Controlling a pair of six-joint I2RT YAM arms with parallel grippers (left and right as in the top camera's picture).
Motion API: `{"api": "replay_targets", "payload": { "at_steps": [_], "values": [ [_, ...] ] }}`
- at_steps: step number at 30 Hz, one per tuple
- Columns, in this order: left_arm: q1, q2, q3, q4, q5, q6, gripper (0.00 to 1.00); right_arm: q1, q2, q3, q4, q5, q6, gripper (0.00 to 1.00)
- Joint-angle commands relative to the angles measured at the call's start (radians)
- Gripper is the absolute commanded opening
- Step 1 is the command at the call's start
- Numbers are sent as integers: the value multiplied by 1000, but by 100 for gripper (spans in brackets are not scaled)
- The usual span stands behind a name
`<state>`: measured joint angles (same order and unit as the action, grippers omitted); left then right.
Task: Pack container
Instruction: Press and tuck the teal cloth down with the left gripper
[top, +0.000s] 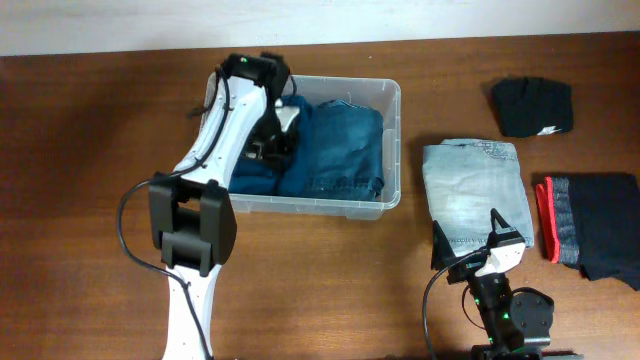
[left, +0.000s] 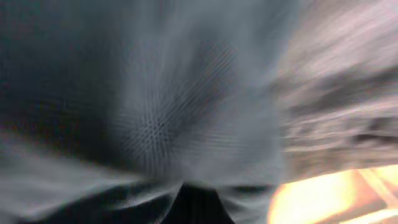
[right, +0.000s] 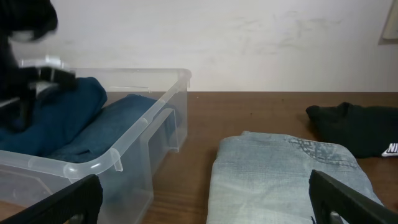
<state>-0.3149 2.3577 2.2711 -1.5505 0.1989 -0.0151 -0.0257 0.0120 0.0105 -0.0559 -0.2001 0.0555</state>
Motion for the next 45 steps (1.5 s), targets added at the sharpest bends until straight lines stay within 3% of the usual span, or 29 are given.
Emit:
{"api": "replay_targets", "payload": {
  "at_steps": [1,6,15,28,39,43,45],
  "values": [
    [-5,-32,130,35,3,19,1,-8,-8,-5,-7,9,1,99],
    [-5,-32,179,185,-39,12,1,-8,-8,-5,-7,9,1,99],
    [-5,31,166,304,-127,7,0,-8,-8,-5,-7,9,1,99],
    [-5,178,166,301,-129,8,1,-8,-8,-5,-7,9,1,99],
    [4,124,219,276,-130,8,1,-8,-8,-5,-7,9,1,98],
    [11,73,266,278,-171,8,12,-8,-8,-5,-7,9,1,99],
    [11,54,290,279,-215,8,23,-8,-8,-5,-7,9,1,98]
  ]
}}
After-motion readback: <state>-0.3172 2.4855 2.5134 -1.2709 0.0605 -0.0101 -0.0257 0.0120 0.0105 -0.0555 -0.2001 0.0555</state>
